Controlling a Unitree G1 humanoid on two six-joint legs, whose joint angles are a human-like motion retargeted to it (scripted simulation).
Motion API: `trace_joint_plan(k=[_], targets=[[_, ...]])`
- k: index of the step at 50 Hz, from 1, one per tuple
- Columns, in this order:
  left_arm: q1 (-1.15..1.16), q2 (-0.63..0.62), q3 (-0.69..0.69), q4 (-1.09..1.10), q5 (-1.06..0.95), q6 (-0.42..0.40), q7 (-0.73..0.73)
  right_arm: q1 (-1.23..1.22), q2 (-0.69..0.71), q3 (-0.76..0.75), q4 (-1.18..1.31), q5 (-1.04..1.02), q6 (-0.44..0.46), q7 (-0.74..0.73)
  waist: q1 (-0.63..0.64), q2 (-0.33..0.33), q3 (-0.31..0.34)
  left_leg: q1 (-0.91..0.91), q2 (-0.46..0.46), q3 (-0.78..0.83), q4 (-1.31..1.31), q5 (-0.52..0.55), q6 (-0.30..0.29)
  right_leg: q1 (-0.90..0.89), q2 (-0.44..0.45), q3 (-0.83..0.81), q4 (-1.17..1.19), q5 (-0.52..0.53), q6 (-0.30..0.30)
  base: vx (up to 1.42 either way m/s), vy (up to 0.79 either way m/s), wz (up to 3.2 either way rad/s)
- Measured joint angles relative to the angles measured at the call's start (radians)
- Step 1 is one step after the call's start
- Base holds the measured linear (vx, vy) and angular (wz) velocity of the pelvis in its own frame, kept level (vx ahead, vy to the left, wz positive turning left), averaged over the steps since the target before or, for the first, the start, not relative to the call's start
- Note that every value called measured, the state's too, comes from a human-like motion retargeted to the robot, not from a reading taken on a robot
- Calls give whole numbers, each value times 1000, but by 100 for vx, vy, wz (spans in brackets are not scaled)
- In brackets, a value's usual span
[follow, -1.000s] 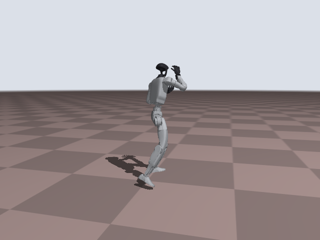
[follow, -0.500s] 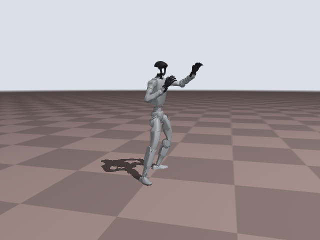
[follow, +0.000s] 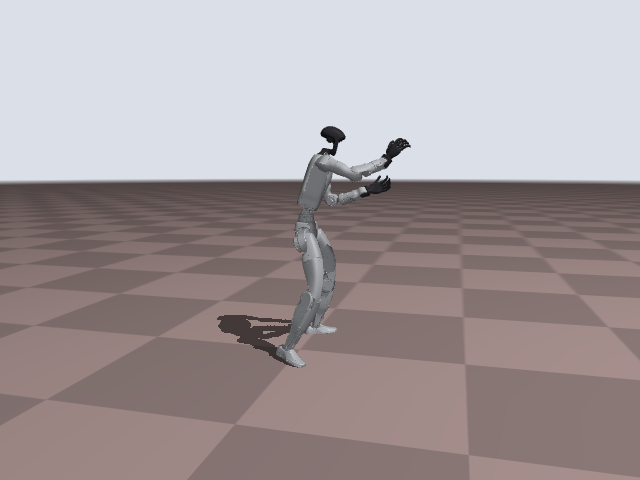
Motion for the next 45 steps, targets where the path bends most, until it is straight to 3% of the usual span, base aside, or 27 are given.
trace_joint_plan(k=[3, 4, 6, 7, 8, 9, 10, 12, 16, 19, 22, 25, 28, 30, 33, 38, 42, 45], targets=[[183, -150, -2, -92, -84, -54, 40, 4, 30, -34, -132, 63, -69, -97, -13, 30, 65, -54, 22, -50, -5, 36, 3, -69, 61, 184, 54, -2, 103, -19, -36, 62], [236, -181, -14, -132, -102, -61, 42, 34, 30, -54, -219, 16, -62, -80, -16, 42, 89, -74, 30, -65, -5, 42, 6, -84, 54, 201, 65, -32, 102, -22, -39, 53], [321, -215, -42, -217, -153, -61, 28, 130, 30, -97, -420, -94, -42, -13, -15, 67, 134, -137, 55, -97, 19, 50, 4, -119, -19, 146, 93, -96, 37, -25, -41, 27], [355, -239, -58, -275, -278, -77, 21, 190, 37, -111, -525, -140, -33, 18, -9, 79, 152, -187, 72, -116, 45, 54, 3, -148, -74, 89, 111, -124, -17, -30, -44, -8], [385, -293, -79, -364, -591, -131, 30, 257, 51, -116, -631, -183, -15, 32, 3, 90, 164, -247, 91, -134, 77, 57, 4, -188, -133, 25, 133, -155, -78, -31, -45, -25], [403, -268, -72, -397, -504, -92, 5, 332, 45, -133, -727, -240, -13, 71, 17, 109, 169, -308, 110, -153, 113, 59, 0, -226, -181, -28, 146, -171, -128, -31, -46, -36], [415, -205, -50, -402, -218, -6, -35, 412, 30, -156, -818, -304, -17, 122, 32, 131, 169, -369, 130, -173, 152, 61, -7, -263, -222, -76, 156, -179, -172, -30, -46, -20], [441, -201, -57, -493, -198, 15, -46, 549, 42, -148, -930, -329, -32, 169, 44, 159, 169, -503, 134, -221, 236, 69, -4, -392, -255, -7, 208, -95, -178, -30, -48, 3], [464, -163, -30, -642, -188, 25, -37, 723, 123, -94, -999, -265, -64, 258, 33, 219, 169, -772, 190, -317, 362, 107, -2, -739, -246, 134, 468, -181, -233, -32, -52, -26], [532, -134, 7, -692, -180, 9, -28, 777, 221, -16, -946, -244, -73, 277, -67, 209, 169, -901, 248, -341, 394, 146, 15, -955, -196, 191, 578, -194, -248, -24, -44, -89], [611, -106, 46, -687, -99, 32, -13, 905, 270, 32, -932, -174, -136, 278, -215, 195, 169, -930, 320, -345, 449, 126, 82, -1041, -124, 221, 625, -216, -228, -8, -36, -134], [609, -38, 51, -690, -20, 53, 4, 1022, 273, 54, -937, -118, -174, 256, -343, 155, 169, -818, 410, -294, 475, 71, 129, -1031, -21, 242, 626, -232, -165, 9, -29, -197], [530, 63, 54, -718, 43, 58, -11, 1073, 267, -2, -972, -89, -205, 243, -457, 140, 169, -609, 461, -214, 480, -2, 121, -927, 59, 244, 591, -262, -82, 25, -20, -190], [439, 140, 63, -733, 131, 66, -5, 1063, 264, -66, -997, -83, -215, 234, -530, 143, 169, -452, 425, -207, 451, -46, 93, -839, 100, 247, 562, -274, -41, 34, -14, -162], [298, 217, 81, -749, 283, 65, 24, 1004, 275, -171, -1033, -89, -228, 235, -629, 170, 169, -237, 347, -140, 389, -41, 99, -694, 136, 263, 481, -284, 3, 37, -8, -121], [283, 168, 163, -763, 421, 13, 120, 879, 319, -221, -1074, -107, -250, 272, -720, 244, 169, 99, 238, 178, 248, 102, 159, -455, 175, 321, 240, -269, 23, 36, -4, -103], [375, 120, 328, -777, 590, 31, 215, 839, 342, -219, -1061, -86, -257, 329, -718, 331, 143, 218, 97, 168, 157, 254, 109, -276, 183, 325, 8, -248, -13, 32, -3, -126], [415, 204, 466, -738, 740, 90, 243, 850, 343, -222, -1043, -66, -257, 373, -685, 401, 79, 257, 28, 147, 104, 380, 71, -185, 205, 360, -152, -177, -10, 27, -8, -96]])
